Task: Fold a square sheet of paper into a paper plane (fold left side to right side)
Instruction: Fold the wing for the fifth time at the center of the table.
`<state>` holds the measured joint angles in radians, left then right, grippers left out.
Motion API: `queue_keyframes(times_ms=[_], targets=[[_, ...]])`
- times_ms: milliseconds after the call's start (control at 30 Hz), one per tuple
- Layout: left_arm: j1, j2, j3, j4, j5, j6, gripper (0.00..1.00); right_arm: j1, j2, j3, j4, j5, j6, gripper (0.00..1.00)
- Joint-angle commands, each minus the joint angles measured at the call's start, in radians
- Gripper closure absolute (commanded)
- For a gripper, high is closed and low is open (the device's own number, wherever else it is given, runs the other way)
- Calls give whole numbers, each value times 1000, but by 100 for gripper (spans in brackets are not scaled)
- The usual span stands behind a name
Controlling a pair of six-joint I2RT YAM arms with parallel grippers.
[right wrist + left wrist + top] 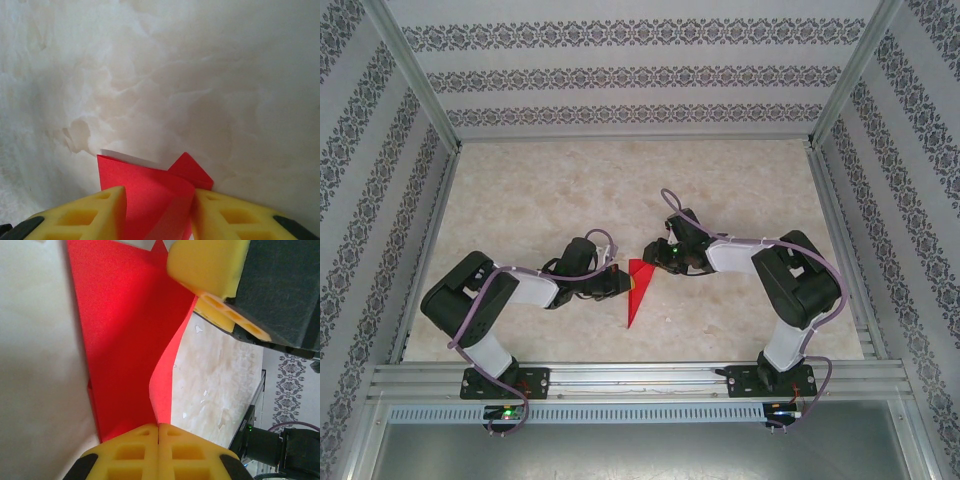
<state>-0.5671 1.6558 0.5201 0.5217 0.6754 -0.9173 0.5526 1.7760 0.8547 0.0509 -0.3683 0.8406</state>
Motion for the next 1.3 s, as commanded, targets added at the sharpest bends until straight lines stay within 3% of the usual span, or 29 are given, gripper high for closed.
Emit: queue_keyframes(times_ms=[0, 633, 1267], targets=[[10, -13, 2, -54, -13, 22, 100, 20, 61, 4, -37, 32, -27, 59], [13, 53, 17, -56, -28, 47, 100, 29, 51, 6, -47, 32, -28, 59], [16, -42, 44, -152, -13, 92, 100, 32, 65, 17, -60, 33, -35, 59]])
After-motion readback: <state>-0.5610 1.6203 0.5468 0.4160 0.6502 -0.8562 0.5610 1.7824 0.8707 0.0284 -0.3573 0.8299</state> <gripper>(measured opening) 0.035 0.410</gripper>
